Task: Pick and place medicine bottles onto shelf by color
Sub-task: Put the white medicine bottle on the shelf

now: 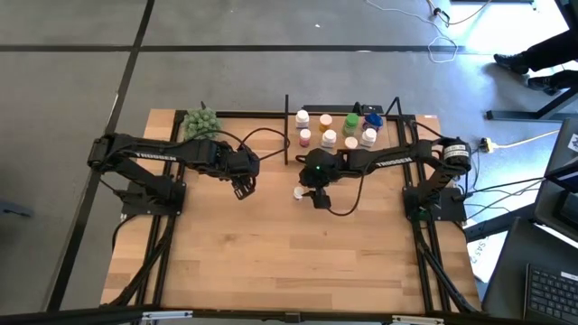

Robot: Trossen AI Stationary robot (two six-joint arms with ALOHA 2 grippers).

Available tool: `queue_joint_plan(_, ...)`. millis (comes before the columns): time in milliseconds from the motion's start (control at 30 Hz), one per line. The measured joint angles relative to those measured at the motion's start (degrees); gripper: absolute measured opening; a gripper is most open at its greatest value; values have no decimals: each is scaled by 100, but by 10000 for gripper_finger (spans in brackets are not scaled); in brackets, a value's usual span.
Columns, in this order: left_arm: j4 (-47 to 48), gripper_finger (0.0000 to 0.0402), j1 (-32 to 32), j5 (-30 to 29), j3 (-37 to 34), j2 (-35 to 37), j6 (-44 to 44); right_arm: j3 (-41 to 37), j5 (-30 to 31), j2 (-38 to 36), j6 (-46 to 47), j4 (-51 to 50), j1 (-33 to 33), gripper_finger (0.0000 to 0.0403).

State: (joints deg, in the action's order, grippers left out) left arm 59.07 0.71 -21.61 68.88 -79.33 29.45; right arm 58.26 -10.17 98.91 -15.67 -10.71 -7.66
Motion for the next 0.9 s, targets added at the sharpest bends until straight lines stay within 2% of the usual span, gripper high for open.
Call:
queue_joint_plan(300, -1, 208, 1, 0, 0, 0, -2, 0, -238, 48, 12, 75, 0, 239)
queue_joint_plan(900, -7, 208, 0, 2, 0, -2, -4, 0, -254, 278, 16, 355, 0, 228)
